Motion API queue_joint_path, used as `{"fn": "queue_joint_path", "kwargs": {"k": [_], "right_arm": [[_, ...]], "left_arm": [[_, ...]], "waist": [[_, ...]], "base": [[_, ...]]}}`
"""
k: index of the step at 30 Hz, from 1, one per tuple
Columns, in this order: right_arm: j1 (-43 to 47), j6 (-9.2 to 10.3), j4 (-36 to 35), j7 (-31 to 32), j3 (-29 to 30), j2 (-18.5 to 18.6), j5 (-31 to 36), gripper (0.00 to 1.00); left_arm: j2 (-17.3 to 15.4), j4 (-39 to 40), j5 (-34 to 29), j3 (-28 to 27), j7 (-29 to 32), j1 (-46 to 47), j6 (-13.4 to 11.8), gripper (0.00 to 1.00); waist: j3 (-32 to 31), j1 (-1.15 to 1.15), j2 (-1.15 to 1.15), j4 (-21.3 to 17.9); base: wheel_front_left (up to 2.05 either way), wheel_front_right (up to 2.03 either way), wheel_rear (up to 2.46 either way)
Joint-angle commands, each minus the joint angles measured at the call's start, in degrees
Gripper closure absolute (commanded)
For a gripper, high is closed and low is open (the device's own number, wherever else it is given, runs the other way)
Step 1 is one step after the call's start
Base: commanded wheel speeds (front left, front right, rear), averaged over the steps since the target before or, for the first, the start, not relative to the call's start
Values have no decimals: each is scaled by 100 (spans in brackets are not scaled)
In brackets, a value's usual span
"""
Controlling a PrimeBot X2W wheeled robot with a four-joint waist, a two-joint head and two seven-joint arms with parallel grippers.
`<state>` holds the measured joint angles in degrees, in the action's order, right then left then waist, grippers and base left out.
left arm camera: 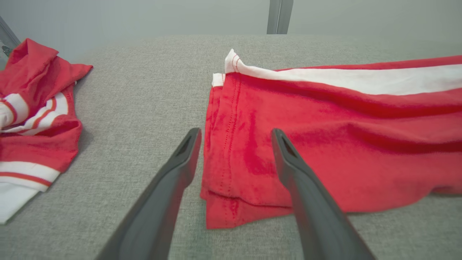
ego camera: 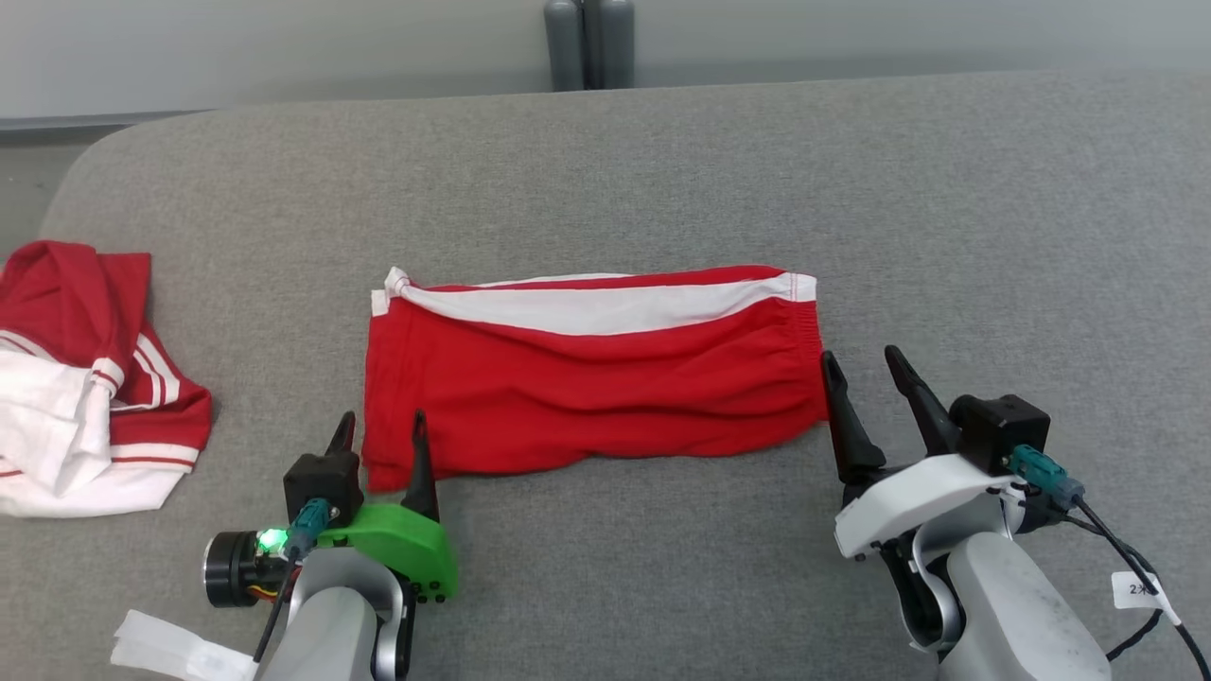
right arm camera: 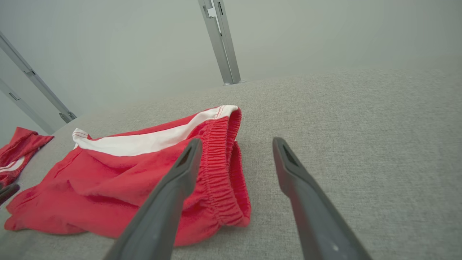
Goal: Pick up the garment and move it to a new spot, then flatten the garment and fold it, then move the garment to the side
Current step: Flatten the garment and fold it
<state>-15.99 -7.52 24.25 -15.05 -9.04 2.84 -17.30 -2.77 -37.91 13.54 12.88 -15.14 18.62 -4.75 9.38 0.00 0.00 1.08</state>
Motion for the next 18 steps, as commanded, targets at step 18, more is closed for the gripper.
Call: {"fn": "queue_joint_path", "kwargs": {"k": [18], "right_arm": [[-353, 6, 1315, -16, 76, 15, -464, 0]], "left_arm": [[-22, 94, 78, 131, 1, -29, -81, 0]], "waist": [[445, 0, 0, 569]], "base": [[0, 0, 0]]}}
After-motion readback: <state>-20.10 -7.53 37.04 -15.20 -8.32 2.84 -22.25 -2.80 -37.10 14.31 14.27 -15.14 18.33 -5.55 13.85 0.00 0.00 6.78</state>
